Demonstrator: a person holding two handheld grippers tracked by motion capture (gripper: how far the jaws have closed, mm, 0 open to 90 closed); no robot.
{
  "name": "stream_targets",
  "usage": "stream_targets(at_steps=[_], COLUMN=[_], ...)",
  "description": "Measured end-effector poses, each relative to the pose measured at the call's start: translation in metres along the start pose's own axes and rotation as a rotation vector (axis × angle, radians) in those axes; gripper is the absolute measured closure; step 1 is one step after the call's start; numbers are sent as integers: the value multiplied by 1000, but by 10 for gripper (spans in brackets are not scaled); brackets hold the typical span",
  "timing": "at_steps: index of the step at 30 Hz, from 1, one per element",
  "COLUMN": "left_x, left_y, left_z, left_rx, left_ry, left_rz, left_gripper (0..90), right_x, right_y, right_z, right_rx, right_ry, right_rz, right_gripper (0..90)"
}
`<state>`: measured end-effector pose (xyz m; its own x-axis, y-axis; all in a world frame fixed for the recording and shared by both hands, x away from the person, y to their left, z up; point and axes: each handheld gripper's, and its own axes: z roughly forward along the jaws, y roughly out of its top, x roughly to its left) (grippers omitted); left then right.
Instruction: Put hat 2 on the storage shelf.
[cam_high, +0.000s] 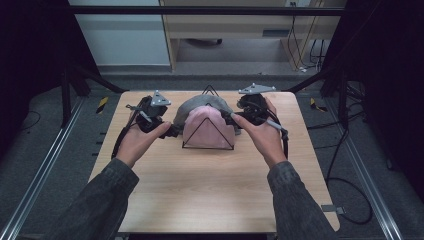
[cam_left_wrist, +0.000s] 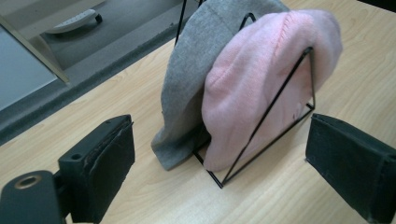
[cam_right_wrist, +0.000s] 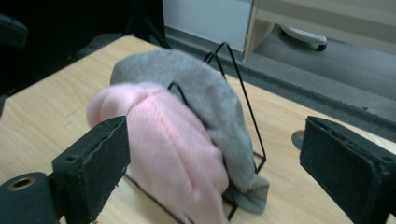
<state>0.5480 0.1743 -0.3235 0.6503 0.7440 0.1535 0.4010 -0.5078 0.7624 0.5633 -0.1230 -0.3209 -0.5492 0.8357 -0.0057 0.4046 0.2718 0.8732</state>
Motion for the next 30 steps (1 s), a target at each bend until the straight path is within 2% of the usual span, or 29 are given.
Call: stream_targets(at_steps=[8, 10, 11, 15, 16, 18, 22, 30], left_x=[-8, -9, -9, -11, -11, -11, -10, -9], left_y=[-20, -28, -32, -48, -52, -59, -71, -94], left_z=[-18, -21, -23, -28, -28, -29, -30, -22], left_rx=[17, 17, 30, 38, 36, 47, 65, 85], left_ry=[-2, -4, -3, -2, -5, -4, -13, -20], left_rz=[22, 7, 11, 7, -2, 1, 4, -16], left_gripper=[47, 47, 46, 46, 46, 46, 46, 50], right_x=[4, 4, 5, 5, 6, 6, 2, -9], right_y=[-19, -24, -32, -43, -51, -56, -75, -98], right_z=[-18, -21, -23, -26, -28, -29, -31, -34], right_rx=[17, 21, 36, 45, 51, 55, 81, 106], right_ry=[9, 9, -1, -6, -6, -7, -10, -33], right_rz=[-6, -11, -15, -11, -6, -5, -2, 21], right_gripper=[66, 68, 68, 75, 80, 82, 89, 91])
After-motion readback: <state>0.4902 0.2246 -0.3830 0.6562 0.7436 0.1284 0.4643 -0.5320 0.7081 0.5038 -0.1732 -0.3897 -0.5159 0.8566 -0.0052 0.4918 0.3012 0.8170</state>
